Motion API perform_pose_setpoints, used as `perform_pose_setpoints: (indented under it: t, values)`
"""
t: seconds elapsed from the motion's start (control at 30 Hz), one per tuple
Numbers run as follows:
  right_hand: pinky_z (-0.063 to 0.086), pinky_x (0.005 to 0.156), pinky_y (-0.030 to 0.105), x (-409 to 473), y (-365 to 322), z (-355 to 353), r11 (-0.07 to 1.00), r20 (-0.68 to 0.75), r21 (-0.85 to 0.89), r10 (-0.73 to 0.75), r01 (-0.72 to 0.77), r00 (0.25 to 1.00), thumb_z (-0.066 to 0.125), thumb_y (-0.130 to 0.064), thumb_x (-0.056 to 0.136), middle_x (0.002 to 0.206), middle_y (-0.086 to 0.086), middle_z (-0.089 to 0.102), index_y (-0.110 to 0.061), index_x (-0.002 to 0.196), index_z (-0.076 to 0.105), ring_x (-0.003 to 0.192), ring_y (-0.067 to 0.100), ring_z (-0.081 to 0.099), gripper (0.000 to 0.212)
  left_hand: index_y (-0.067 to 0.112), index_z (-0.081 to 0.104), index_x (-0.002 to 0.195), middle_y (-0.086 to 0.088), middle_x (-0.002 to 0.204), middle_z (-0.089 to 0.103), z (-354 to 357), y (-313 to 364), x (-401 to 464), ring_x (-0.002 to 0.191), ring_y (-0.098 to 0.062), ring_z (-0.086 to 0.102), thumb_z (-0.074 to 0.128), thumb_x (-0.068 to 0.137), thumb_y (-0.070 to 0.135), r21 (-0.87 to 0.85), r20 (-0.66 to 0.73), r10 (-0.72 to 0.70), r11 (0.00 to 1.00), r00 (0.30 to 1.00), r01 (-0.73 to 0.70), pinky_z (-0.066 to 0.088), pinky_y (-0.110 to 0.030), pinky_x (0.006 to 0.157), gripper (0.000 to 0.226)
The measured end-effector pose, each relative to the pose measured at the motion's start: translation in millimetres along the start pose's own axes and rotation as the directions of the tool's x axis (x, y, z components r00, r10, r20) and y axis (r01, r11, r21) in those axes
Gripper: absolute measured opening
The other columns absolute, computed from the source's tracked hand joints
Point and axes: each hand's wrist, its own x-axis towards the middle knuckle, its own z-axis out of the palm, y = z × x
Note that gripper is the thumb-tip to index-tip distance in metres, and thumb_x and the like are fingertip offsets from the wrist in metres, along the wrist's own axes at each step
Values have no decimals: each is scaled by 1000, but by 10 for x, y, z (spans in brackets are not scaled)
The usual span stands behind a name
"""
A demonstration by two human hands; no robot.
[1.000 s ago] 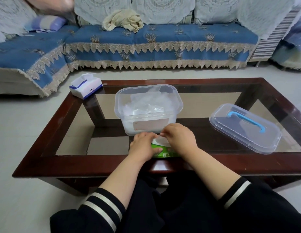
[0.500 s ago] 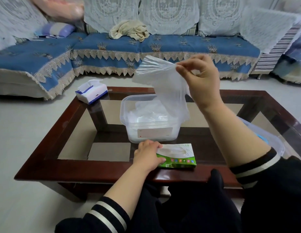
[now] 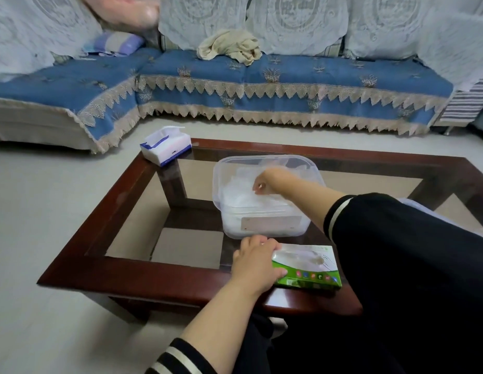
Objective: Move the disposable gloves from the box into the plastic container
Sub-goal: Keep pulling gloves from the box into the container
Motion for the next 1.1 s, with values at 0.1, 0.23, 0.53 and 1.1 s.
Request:
perform_pose_setpoints:
  t: [0.1,0.23,0.53,1.1]
  values:
    - [38,107,35,32,32,93,996,215,87,3,-23,977,54,-35,95,138,4,52,-20,138,50,123,25,51,46,32,47,130,8,136,37,9,-16,17,129,-18,28,68,82,44,0,4,0,1000,1000,0,28,-37,106,53]
    - [27,115,40,20,99,73,989,356,145,-25,-29,934,55,-29,96,147,1,40,-27,151,25,136,24,37,63,33,47,131,8,137,36,10,-16,21,129,-18,28,67,83,44,11,6,2,1000,1000,-2,28,-37,106,54]
    - [51,68,23,-476,288,-292,689,-139,720,25,84,990,67,-20,88,87,1,66,-12,97,67,77,13,59,12,34,45,131,7,136,38,-7,4,-32,130,-18,28,66,83,45,42,-20,22,999,1000,-21,29,-37,107,54]
    - [51,80,32,-1591,135,575,906,-39,421,56,-35,998,70,-42,82,89,-8,66,-24,92,70,89,12,61,21,34,45,135,9,136,41,-14,55,-86,132,-16,27,67,83,45,24,-34,14,1000,999,-13,26,-37,107,57]
